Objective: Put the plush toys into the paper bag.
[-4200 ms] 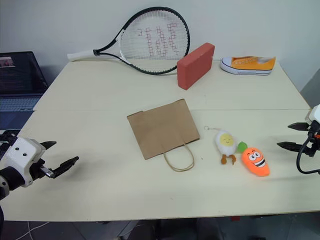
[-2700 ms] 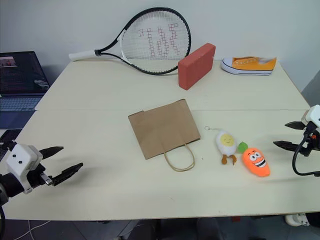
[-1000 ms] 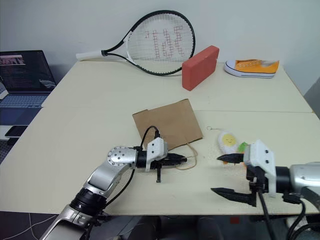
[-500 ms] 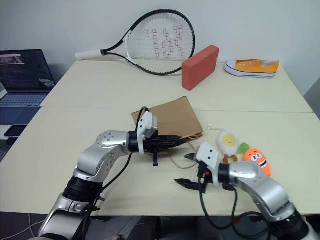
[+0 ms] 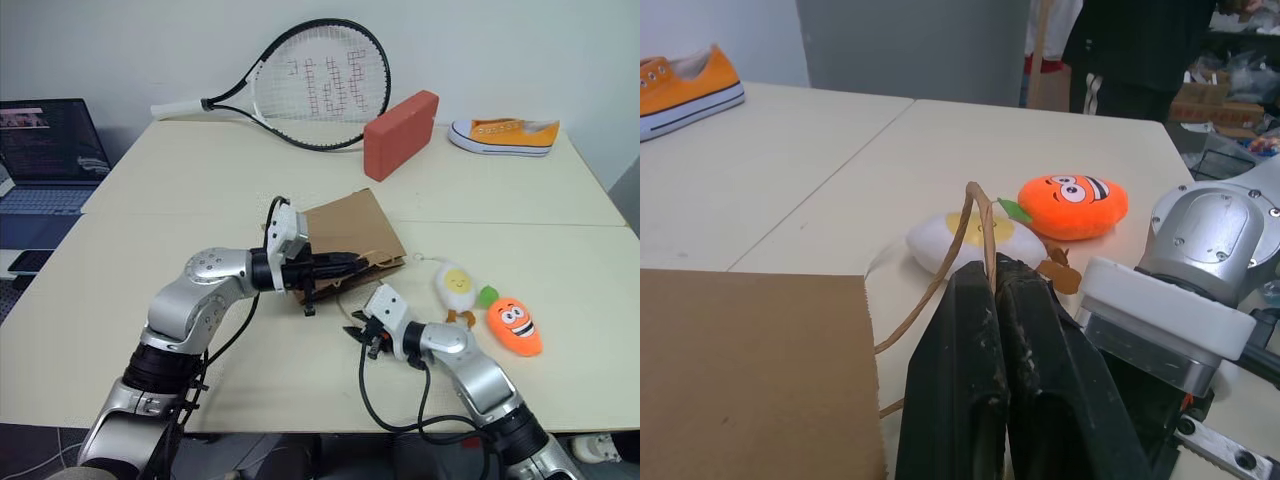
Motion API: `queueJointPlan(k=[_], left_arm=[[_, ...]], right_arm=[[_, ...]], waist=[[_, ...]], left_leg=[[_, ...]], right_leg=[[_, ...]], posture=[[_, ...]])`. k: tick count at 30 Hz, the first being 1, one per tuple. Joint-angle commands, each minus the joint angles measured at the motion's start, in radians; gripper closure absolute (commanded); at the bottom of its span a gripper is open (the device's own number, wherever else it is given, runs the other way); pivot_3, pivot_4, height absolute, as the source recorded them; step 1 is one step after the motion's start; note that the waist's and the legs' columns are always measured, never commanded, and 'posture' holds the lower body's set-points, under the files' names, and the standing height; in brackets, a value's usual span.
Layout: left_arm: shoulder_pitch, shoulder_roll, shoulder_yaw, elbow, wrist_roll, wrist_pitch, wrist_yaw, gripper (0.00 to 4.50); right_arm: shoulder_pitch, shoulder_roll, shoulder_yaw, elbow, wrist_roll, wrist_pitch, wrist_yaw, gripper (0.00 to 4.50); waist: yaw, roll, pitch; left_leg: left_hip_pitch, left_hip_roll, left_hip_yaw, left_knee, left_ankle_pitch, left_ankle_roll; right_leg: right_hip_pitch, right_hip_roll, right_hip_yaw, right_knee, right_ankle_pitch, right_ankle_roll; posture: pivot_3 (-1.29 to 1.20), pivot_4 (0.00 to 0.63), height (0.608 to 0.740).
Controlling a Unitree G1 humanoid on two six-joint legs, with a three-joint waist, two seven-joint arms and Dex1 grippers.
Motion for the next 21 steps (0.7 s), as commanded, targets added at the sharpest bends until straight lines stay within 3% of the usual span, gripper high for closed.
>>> queueJointPlan(k=[1, 14, 21], left_arm=[[-0.044, 0.008, 0.051, -0.009, -0.033, 0.014, 0.013, 4.50], [-0.325, 0.052, 0.222, 0.094, -0.055, -0.006, 0.108, 4.50], [-0.299, 0.053, 0.188, 0.077, -0.049, -0.013, 0.094, 4.50]], right_arm=[[0.014, 0.028, -0.008, 0.036, -0.013, 0.016, -0.026, 4.45], [0.045, 0.040, 0.006, 0.050, -0.035, 0.046, -0.025, 4.45], [0.024, 0.041, -0.007, 0.041, -0.037, 0.039, -0.021, 4.45]], waist=[[-0.001, 0.000, 0.000], [0.001, -0.001, -0.001], [-0.001, -0.001, -0.001]], left_leg=[[0.000, 0.000, 0.000, 0.000, 0.000, 0.000], [0.004, 0.001, -0.001, 0.000, 0.000, 0.000], [0.005, 0.001, -0.001, -0.001, 0.000, 0.000]], right_leg=[[0.000, 0.000, 0.000, 0.000, 0.000, 0.000], [0.005, 0.001, -0.001, 0.000, 0.000, 0.000], [0.005, 0.001, -0.001, 0.000, 0.000, 0.000]], posture=[[0.00, 0.150, 0.740], [0.00, 0.150, 0.740], [0.00, 0.150, 0.740]])
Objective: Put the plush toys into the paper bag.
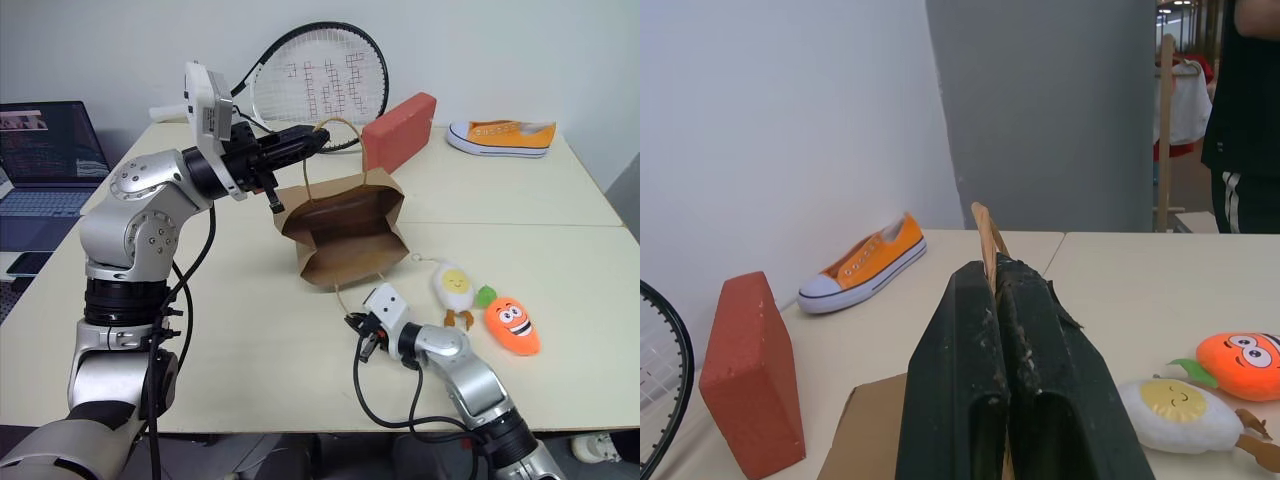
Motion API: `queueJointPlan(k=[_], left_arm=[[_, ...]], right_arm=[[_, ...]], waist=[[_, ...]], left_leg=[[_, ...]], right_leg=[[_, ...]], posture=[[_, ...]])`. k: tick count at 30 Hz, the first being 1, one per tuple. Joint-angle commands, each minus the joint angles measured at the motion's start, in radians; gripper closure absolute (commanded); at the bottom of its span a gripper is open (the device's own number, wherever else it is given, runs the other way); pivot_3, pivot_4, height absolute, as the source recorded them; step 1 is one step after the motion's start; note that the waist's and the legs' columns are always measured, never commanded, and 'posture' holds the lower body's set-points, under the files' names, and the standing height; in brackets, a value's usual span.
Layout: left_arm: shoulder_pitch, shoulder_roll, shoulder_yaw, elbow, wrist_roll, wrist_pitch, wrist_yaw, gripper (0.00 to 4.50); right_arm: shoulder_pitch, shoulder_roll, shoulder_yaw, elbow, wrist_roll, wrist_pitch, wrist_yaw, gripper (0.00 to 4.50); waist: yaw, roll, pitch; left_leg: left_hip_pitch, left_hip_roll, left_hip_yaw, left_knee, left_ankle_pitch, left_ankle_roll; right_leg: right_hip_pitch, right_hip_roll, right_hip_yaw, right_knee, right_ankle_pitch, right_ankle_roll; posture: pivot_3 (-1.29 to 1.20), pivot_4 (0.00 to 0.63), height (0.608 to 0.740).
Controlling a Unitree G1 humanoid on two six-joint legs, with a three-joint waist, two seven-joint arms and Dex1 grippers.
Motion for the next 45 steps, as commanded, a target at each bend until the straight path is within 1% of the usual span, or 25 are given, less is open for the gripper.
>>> queueJointPlan(k=[1, 5, 7, 8, 9, 14, 15, 16, 18, 20, 24, 26, 29, 30, 32, 36, 38, 39, 40, 45], left_arm=[[0.025, -0.004, -0.013, -0.047, -0.006, -0.010, -0.004, 4.50], [0.068, -0.020, -0.030, -0.095, -0.035, 0.020, -0.011, 4.50], [0.081, -0.024, -0.032, -0.116, -0.050, 0.038, -0.015, 4.50], [0.086, -0.024, -0.035, -0.125, -0.058, 0.046, -0.017, 4.50], [0.092, -0.024, -0.037, -0.134, -0.065, 0.054, -0.019, 4.50], [0.114, -0.024, -0.045, -0.175, -0.096, 0.093, -0.030, 4.50], [0.120, -0.025, -0.049, -0.185, -0.101, 0.100, -0.030, 4.50], [0.126, -0.026, -0.055, -0.195, -0.105, 0.105, -0.031, 4.50], [0.137, -0.033, -0.062, -0.211, -0.112, 0.115, -0.027, 4.50], [0.148, -0.037, -0.073, -0.224, -0.114, 0.120, -0.028, 4.50], [0.161, -0.040, -0.090, -0.232, -0.112, 0.118, -0.028, 4.50], [0.160, -0.048, -0.092, -0.234, -0.119, 0.123, -0.024, 4.50], [0.163, -0.056, -0.102, -0.250, -0.131, 0.138, -0.028, 4.50], [0.164, -0.057, -0.103, -0.254, -0.136, 0.143, -0.028, 4.50], [0.166, -0.057, -0.107, -0.261, -0.143, 0.150, -0.027, 4.50], [0.172, -0.060, -0.109, -0.276, -0.154, 0.164, -0.020, 4.50], [0.176, -0.061, -0.111, -0.284, -0.157, 0.168, -0.014, 4.50], [0.177, -0.062, -0.111, -0.286, -0.159, 0.170, -0.010, 4.50], [0.177, -0.062, -0.109, -0.288, -0.160, 0.172, -0.007, 4.50], [0.163, -0.058, -0.077, -0.285, -0.183, 0.188, 0.021, 4.50]], right_arm=[[0.006, -0.005, -0.004, 0.012, -0.008, 0.038, -0.001, 4.45], [0.002, -0.031, -0.057, -0.101, 0.028, 0.080, 0.008, 4.45], [0.007, -0.048, -0.079, -0.158, 0.046, 0.112, 0.013, 4.05], [0.011, -0.056, -0.088, -0.188, 0.059, 0.129, 0.017, 3.81], [0.014, -0.061, -0.098, -0.214, 0.072, 0.147, 0.016, 3.47], [0.015, -0.082, -0.147, -0.336, 0.128, 0.228, 0.010, 1.68], [0.015, -0.092, -0.162, -0.364, 0.148, 0.250, 0.015, 1.26], [0.014, -0.105, -0.184, -0.395, 0.175, 0.273, 0.021, 0.95], [0.015, -0.135, -0.240, -0.460, 0.252, 0.330, 0.044, 0.95], [0.017, -0.159, -0.324, -0.521, 0.380, 0.415, 0.071, 0.95], [0.013, -0.217, -0.434, -0.570, 0.543, 0.515, 0.093, 0.95], [0.000, -0.219, -0.440, -0.553, 0.555, 0.522, 0.065, 0.95], [-0.043, -0.171, -0.369, -0.462, 0.461, 0.472, -0.024, 0.95], [-0.062, -0.146, -0.345, -0.424, 0.429, 0.450, -0.054, 1.11], [-0.092, -0.117, -0.284, -0.364, 0.375, 0.404, -0.067, 1.57], [-0.160, -0.041, -0.182, -0.216, 0.248, 0.296, -0.120, 3.04], [-0.193, 0.003, -0.160, -0.130, 0.189, 0.243, -0.162, 3.79], [-0.206, 0.021, -0.151, -0.089, 0.160, 0.215, -0.180, 4.20], [-0.218, 0.043, -0.145, -0.045, 0.137, 0.188, -0.196, 4.49], [-0.240, 0.139, -0.128, 0.149, 0.035, 0.043, -0.265, 4.49]], waist=[[-0.001, 0.000, 0.000], [0.001, 0.000, 0.000], [0.004, 0.000, 0.000], [0.004, 0.000, 0.000], [0.005, 0.000, 0.000], [0.003, 0.000, 0.000], [0.003, 0.000, 0.000], [0.003, 0.000, 0.000], [0.003, 0.000, 0.000], [0.004, 0.000, 0.000], [0.005, 0.000, 0.000], [0.005, 0.000, 0.000], [-0.001, 0.000, 0.000], [-0.001, 0.000, 0.000], [-0.002, 0.000, 0.000], [-0.002, 0.000, 0.000], [-0.002, 0.000, 0.000], [-0.002, 0.000, 0.000], [-0.002, 0.000, 0.000], [-0.001, 0.000, 0.001]], left_leg=[[0.000, 0.000, 0.000, 0.000, 0.000, 0.000], [-0.001, 0.000, 0.000, 0.000, 0.000, 0.000], [-0.004, -0.001, -0.002, 0.001, 0.000, 0.000], [-0.005, -0.002, -0.004, 0.001, 0.000, 0.000], [-0.006, -0.003, -0.004, 0.001, 0.000, 0.000], [-0.007, -0.003, -0.006, -0.002, 0.000, 0.000], [-0.007, -0.003, -0.006, -0.002, 0.000, 0.000], [-0.007, -0.003, -0.006, -0.002, 0.000, 0.000], [-0.007, -0.003, -0.006, -0.003, 0.000, 0.000], [-0.008, -0.003, -0.006, -0.002, 0.000, 0.000], [-0.008, -0.003, -0.007, -0.002, 0.000, 0.000], [-0.008, -0.003, -0.006, -0.002, 0.000, 0.000], [-0.007, -0.002, -0.005, -0.002, 0.000, 0.000], [-0.007, -0.002, -0.005, -0.002, 0.000, 0.000], [-0.007, -0.002, -0.005, -0.002, 0.000, 0.000], [-0.007, -0.002, -0.005, -0.003, 0.000, 0.000], [-0.007, -0.003, -0.006, -0.003, 0.000, 0.000], [-0.008, -0.003, -0.006, -0.004, 0.000, 0.000], [-0.007, -0.003, -0.006, -0.004, 0.000, 0.000], [-0.007, -0.003, -0.006, -0.004, 0.000, 0.000]], right_leg=[[0.000, 0.000, 0.000, 0.000, 0.000, 0.000], [0.000, 0.000, 0.000, 0.000, 0.000, 0.000], [-0.001, 0.000, 0.000, 0.000, 0.000, 0.000], [-0.002, 0.000, 0.000, 0.000, 0.000, 0.000], [-0.002, 0.000, 0.000, 0.000, 0.000, 0.000], [-0.005, 0.000, -0.001, 0.000, 0.001, 0.001], [-0.005, 0.000, -0.002, 0.000, 0.001, 0.001], [-0.005, 0.000, -0.002, 0.000, 0.001, 0.001], [-0.005, 0.000, -0.002, 0.000, 0.000, 0.001], [-0.005, 0.000, -0.002, 0.000, 0.000, 0.001], [-0.005, 0.000, -0.002, 0.000, 0.000, 0.000], [-0.005, 0.000, -0.002, 0.000, -0.002, -0.003], [-0.005, 0.000, -0.002, 0.000, -0.002, -0.003], [-0.005, 0.000, -0.002, 0.000, -0.002, -0.003], [-0.006, 0.000, -0.002, 0.000, -0.002, -0.003], [-0.006, 0.000, -0.002, 0.000, -0.002, -0.003], [-0.006, 0.000, -0.002, 0.000, -0.002, -0.003], [-0.006, 0.000, -0.002, 0.000, 0.000, 0.001], [-0.006, 0.000, -0.002, 0.000, 0.000, 0.001], [-0.006, 0.000, -0.002, 0.000, 0.000, 0.001]], posture=[[0.00, 0.150, 0.740], [0.00, 0.150, 0.740], [0.00, 0.150, 0.740], [0.00, 0.150, 0.740], [0.00, 0.150, 0.740], [0.00, 0.150, 0.740], [0.00, 0.150, 0.740], [0.00, 0.150, 0.740], [0.00, 0.150, 0.740], [0.00, 0.150, 0.740], [0.00, 0.150, 0.740], [0.00, 0.150, 0.740], [0.00, 0.150, 0.740], [0.00, 0.150, 0.740], [0.00, 0.150, 0.740], [0.00, 0.150, 0.740], [0.00, 0.150, 0.740], [0.00, 0.150, 0.740], [0.00, 0.150, 0.740], [0.00, 0.150, 0.740]])
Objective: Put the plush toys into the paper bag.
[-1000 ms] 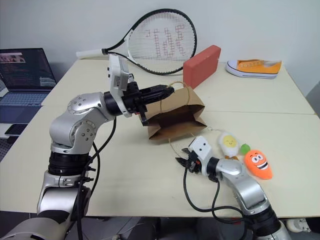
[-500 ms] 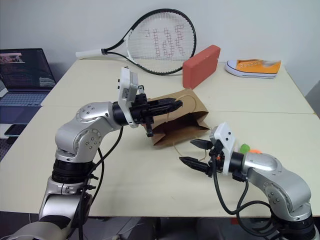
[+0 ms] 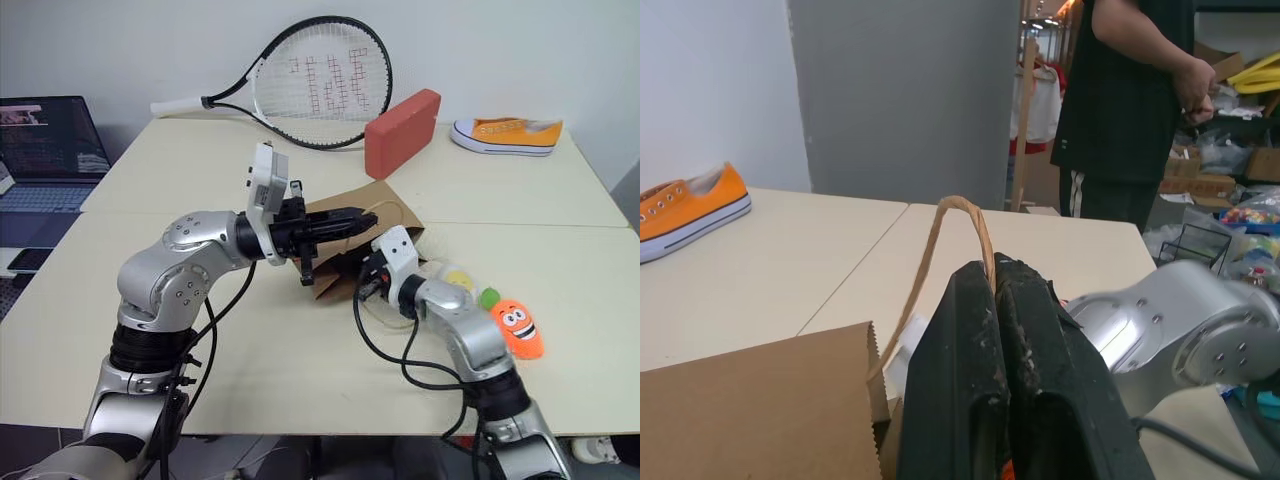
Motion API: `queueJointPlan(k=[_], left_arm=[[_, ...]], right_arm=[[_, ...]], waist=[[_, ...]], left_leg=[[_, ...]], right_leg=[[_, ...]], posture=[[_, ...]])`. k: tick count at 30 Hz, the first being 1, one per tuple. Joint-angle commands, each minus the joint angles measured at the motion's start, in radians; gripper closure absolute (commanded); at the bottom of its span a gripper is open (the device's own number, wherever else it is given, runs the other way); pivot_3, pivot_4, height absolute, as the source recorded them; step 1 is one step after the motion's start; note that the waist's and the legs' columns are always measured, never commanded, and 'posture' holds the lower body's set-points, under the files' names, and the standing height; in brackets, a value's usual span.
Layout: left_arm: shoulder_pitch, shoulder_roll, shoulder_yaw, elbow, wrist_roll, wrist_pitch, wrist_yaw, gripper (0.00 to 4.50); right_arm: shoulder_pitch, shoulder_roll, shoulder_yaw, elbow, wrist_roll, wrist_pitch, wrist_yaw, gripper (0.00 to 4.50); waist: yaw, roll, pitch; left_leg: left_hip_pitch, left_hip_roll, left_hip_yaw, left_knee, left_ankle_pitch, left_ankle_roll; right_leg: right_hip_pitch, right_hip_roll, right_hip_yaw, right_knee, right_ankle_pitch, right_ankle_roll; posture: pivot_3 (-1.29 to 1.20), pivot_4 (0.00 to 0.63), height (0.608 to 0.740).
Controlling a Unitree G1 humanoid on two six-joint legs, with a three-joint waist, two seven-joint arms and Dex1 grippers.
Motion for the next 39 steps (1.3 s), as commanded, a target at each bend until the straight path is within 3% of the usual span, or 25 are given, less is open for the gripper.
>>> queueJointPlan(k=[1, 12, 25, 39], left_arm=[[-0.029, 0.006, 0.051, -0.028, -0.032, 0.007, 0.025, 4.50], [-0.190, 0.033, 0.201, 0.078, -0.054, -0.004, 0.129, 4.50], [-0.181, 0.045, 0.143, 0.048, -0.017, -0.038, 0.108, 4.50], [-0.148, 0.021, 0.127, 0.047, -0.018, -0.060, 0.105, 4.50]], right_arm=[[-0.012, 0.043, 0.015, 0.106, -0.076, -0.119, -0.049, 4.49], [0.055, 0.079, 0.031, 0.190, -0.148, -0.195, -0.039, 4.49], [0.050, 0.091, 0.029, 0.171, -0.149, -0.182, -0.016, 4.49], [0.025, 0.053, -0.024, -0.029, -0.102, -0.057, 0.023, 4.49]], waist=[[-0.001, 0.000, 0.000], [-0.004, 0.000, 0.000], [-0.011, 0.000, 0.000], [-0.015, 0.000, 0.000]], left_leg=[[0.000, 0.000, 0.000, 0.000, 0.000, 0.000], [0.001, 0.000, 0.000, -0.002, 0.000, 0.000], [0.002, 0.000, 0.000, -0.004, 0.000, 0.000], [0.002, 0.000, -0.001, -0.004, 0.000, 0.000]], right_leg=[[0.000, 0.000, 0.000, 0.000, 0.000, 0.000], [0.000, 0.000, 0.000, 0.000, 0.000, 0.000], [0.000, 0.000, 0.000, 0.000, 0.000, 0.000], [0.000, 0.000, -0.001, 0.000, 0.000, 0.000]], posture=[[0.00, 0.150, 0.740], [0.00, 0.150, 0.740], [0.00, 0.150, 0.740], [0.00, 0.150, 0.740]])
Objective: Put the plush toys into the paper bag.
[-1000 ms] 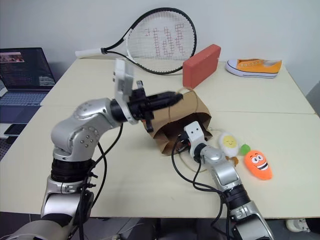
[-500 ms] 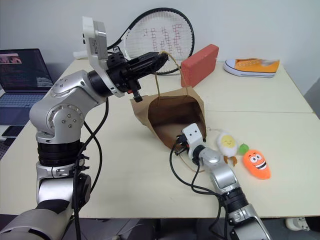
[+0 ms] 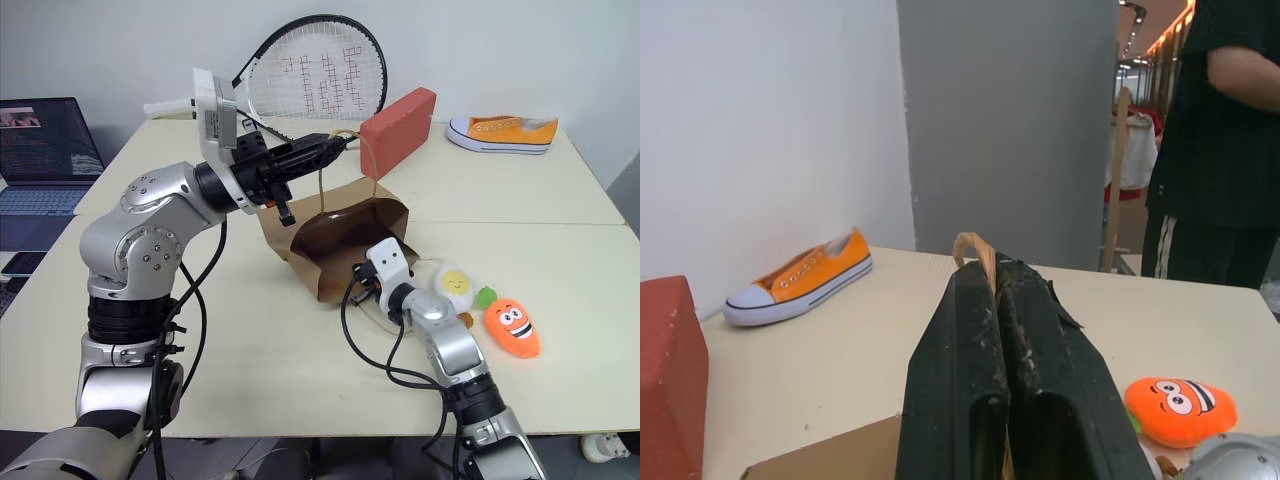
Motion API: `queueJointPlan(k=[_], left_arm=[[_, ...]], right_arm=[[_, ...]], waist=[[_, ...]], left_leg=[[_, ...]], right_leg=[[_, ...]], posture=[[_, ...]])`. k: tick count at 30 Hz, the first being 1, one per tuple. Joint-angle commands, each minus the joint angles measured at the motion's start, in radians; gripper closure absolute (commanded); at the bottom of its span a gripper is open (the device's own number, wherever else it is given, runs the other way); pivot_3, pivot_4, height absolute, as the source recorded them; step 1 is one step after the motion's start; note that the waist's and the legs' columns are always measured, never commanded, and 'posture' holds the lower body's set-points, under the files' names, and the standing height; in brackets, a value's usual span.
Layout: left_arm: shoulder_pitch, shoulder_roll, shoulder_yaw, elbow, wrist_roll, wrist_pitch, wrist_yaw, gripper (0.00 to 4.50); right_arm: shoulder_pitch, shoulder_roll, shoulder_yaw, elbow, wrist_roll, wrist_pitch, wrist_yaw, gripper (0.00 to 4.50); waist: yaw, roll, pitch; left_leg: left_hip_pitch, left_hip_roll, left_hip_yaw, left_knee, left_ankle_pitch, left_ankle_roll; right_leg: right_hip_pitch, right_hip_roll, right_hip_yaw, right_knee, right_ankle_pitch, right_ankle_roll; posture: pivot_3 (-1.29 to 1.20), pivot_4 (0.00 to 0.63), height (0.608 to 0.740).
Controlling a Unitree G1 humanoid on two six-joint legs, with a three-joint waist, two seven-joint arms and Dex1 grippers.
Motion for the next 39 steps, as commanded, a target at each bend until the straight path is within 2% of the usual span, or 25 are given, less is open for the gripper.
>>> queueJointPlan(k=[1, 9, 13, 16, 19, 20, 23, 27, 30, 35, 39], left_arm=[[-0.010, -0.008, 0.005, -0.039, -0.008, -0.027, -0.003, 4.50], [0.031, -0.038, -0.039, -0.063, -0.004, -0.031, -0.006, 4.50], [0.061, -0.078, -0.054, -0.094, -0.033, -0.002, 0.015, 4.50], [0.089, -0.102, -0.070, -0.117, -0.041, 0.013, 0.021, 4.50], [0.114, -0.113, -0.083, -0.132, -0.053, 0.026, 0.020, 4.50], [0.123, -0.112, -0.088, -0.134, -0.054, 0.029, 0.015, 4.50], [0.151, -0.103, -0.105, -0.130, -0.042, 0.025, -0.005, 4.50], [0.189, -0.074, -0.130, -0.119, -0.006, 0.001, -0.040, 4.50], [0.201, -0.033, -0.117, -0.107, 0.001, -0.005, -0.073, 4.50], [0.193, -0.006, -0.097, -0.094, -0.003, -0.010, -0.085, 4.50], [0.183, -0.020, -0.100, -0.096, -0.009, -0.009, -0.073, 4.50]], right_arm=[[-0.011, -0.007, -0.013, -0.063, 0.013, 0.013, 0.012, 4.49], [-0.020, -0.092, -0.066, -0.274, 0.091, 0.148, 0.064, 4.49], [-0.012, -0.185, -0.160, -0.435, 0.204, 0.294, 0.114, 4.49], [-0.008, -0.283, -0.263, -0.516, 0.282, 0.375, 0.149, 3.92], [0.015, -0.412, -0.366, -0.567, 0.342, 0.424, 0.205, 3.03], [0.025, -0.452, -0.394, -0.577, 0.356, 0.432, 0.220, 2.59], [0.083, -0.570, -0.447, -0.587, 0.362, 0.409, 0.272, 1.64], [0.253, -0.717, -0.449, -0.591, 0.295, 0.296, 0.351, 1.64], [0.396, -0.788, -0.380, -0.576, 0.162, 0.146, 0.352, 1.64], [0.492, -0.791, -0.284, -0.536, 0.015, -0.021, 0.315, 1.64], [0.483, -0.753, -0.232, -0.491, -0.049, -0.078, 0.281, 1.64]], waist=[[0.000, 0.000, 0.000], [0.003, 0.000, 0.000], [0.005, 0.000, 0.000], [0.011, 0.000, 0.000], [0.018, 0.000, 0.000], [0.018, 0.000, 0.000], [0.019, 0.000, 0.000], [0.021, 0.000, 0.000], [0.018, 0.000, 0.000], [0.019, 0.000, 0.000], [0.019, -0.001, 0.000]], left_leg=[[0.000, 0.000, 0.000, 0.000, 0.000, 0.000], [0.000, 0.000, 0.000, 0.000, 0.000, 0.000], [0.000, 0.000, 0.000, 0.000, 0.000, 0.000], [-0.001, 0.000, 0.000, 0.000, 0.000, 0.000], [-0.001, 0.000, 0.000, 0.000, 0.000, 0.000], [-0.001, 0.000, 0.000, 0.000, 0.000, 0.000], [-0.001, 0.000, 0.000, 0.000, 0.000, 0.000], [-0.001, 0.000, 0.001, 0.000, 0.000, 0.000], [-0.001, 0.000, 0.002, 0.000, 0.000, 0.000], [0.000, 0.000, 0.004, 0.001, 0.000, 0.000], [-0.001, 0.000, 0.004, 0.002, 0.000, 0.000]], right_leg=[[0.000, 0.000, 0.000, 0.000, 0.000, 0.000], [0.000, 0.000, 0.000, 0.000, 0.000, 0.000], [0.000, 0.000, 0.000, 0.000, 0.000, 0.000], [0.000, 0.000, 0.000, -0.001, 0.000, 0.000], [0.000, 0.000, 0.000, -0.001, 0.000, 0.000], [0.000, 0.000, 0.000, -0.001, 0.000, 0.000], [0.000, 0.000, 0.000, -0.001, -0.001, -0.001], [0.000, 0.000, 0.000, -0.002, -0.003, -0.005], [0.000, 0.000, 0.001, -0.002, -0.004, -0.005], [0.000, 0.000, 0.002, -0.002, -0.004, -0.006], [0.000, -0.001, 0.002, -0.003, -0.004, -0.006]], posture=[[0.00, 0.150, 0.740], [0.00, 0.150, 0.740], [0.00, 0.150, 0.740], [0.00, 0.150, 0.740], [0.00, 0.150, 0.740], [0.00, 0.150, 0.740], [0.00, 0.150, 0.740], [0.00, 0.150, 0.740], [0.00, 0.150, 0.740], [0.00, 0.150, 0.740], [0.00, 0.150, 0.740]])
